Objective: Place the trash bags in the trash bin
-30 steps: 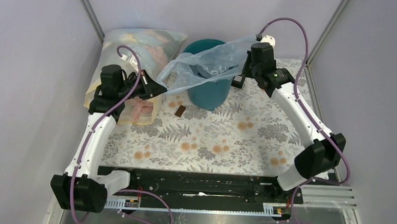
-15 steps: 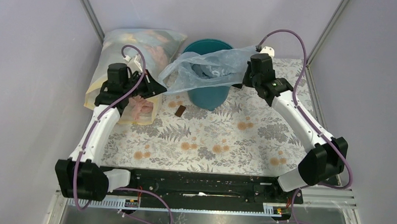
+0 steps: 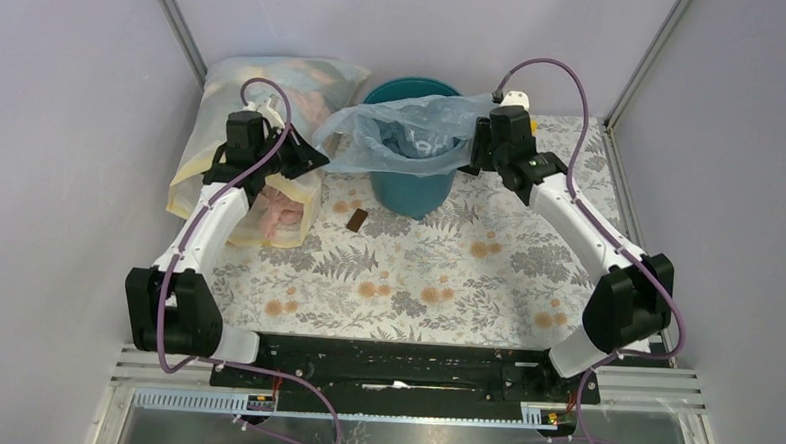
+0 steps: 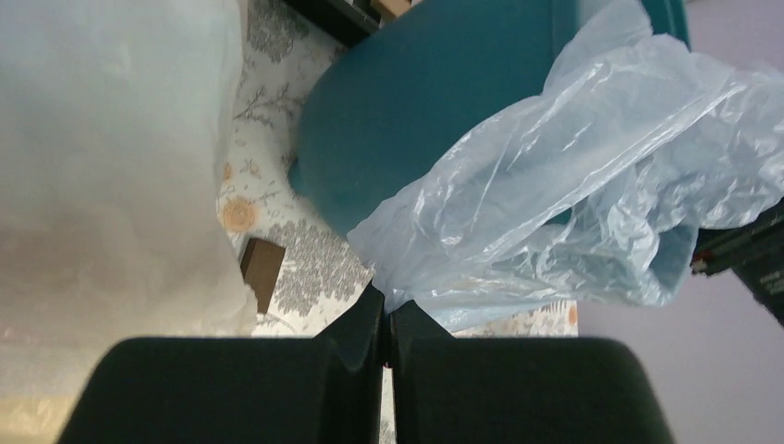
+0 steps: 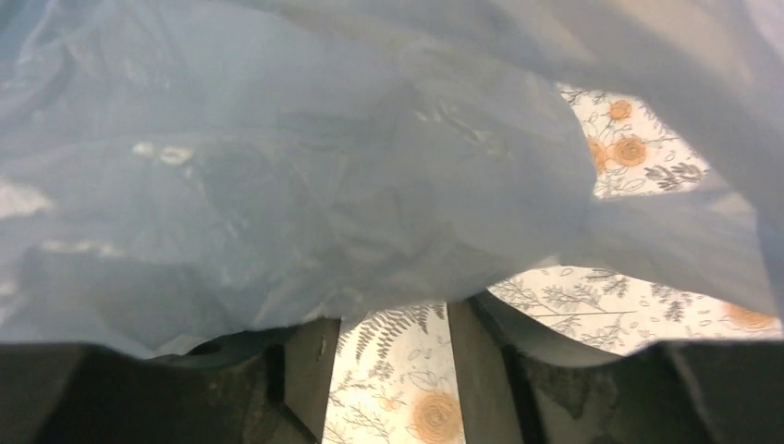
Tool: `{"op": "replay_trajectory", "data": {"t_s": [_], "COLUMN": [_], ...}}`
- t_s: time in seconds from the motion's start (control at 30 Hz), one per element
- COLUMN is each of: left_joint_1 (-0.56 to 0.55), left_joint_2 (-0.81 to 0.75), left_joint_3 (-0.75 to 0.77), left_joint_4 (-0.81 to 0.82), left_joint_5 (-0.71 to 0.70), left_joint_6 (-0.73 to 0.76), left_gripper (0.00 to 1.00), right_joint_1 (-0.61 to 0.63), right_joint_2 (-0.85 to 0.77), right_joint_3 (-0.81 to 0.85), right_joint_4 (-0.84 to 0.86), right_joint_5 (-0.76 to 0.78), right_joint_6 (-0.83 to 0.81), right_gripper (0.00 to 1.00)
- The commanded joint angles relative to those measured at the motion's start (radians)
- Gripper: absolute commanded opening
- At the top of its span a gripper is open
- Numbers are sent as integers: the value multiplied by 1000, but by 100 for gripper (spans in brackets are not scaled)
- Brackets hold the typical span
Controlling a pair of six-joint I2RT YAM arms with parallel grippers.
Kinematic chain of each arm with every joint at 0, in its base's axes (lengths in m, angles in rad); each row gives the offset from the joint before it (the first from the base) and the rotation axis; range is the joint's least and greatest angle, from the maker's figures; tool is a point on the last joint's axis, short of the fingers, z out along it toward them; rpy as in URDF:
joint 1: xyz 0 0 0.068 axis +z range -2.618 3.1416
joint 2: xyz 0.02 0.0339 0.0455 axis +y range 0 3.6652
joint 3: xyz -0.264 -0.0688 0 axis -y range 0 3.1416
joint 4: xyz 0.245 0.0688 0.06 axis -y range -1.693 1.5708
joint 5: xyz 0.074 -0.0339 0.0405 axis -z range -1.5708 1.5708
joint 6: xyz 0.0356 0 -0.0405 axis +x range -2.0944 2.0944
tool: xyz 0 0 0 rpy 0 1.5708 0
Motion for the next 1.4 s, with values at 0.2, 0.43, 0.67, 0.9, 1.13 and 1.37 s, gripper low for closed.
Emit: {"op": "replay_trajectory", "data": {"t_s": [0.2, 0.43, 0.67, 0.9, 1.13, 1.37], "left_joint_1": [-84, -89, -96, -124, -169, -221], "left_joint_2": [140, 246, 343, 449, 534, 508], "left_joint_3": [172, 244, 273, 309, 336, 304], "left_joint_4": [151, 167, 216, 295, 425, 434], "left_joint_5": [-96, -130, -90, 19, 192, 259], "left_joint_6": [-71, -77, -100, -119, -170, -163], "left_gripper": [0, 0, 1, 4, 4, 3], "right_joint_1": [-43, -62, -80, -80, -79, -75], "right_joint_2": [-129, -10, 212, 286, 210, 41], "right_joint_3": [50, 223, 473, 484, 398, 275], "right_joint_4": [-10, -71, -178, -213, -203, -263], "right_joint_5": [-202, -323, -328, -327, -444, -508], "right_joint_6": [-134, -129, -49, 18, 65, 176], "right_gripper": [67, 86, 90, 76, 55, 49]}}
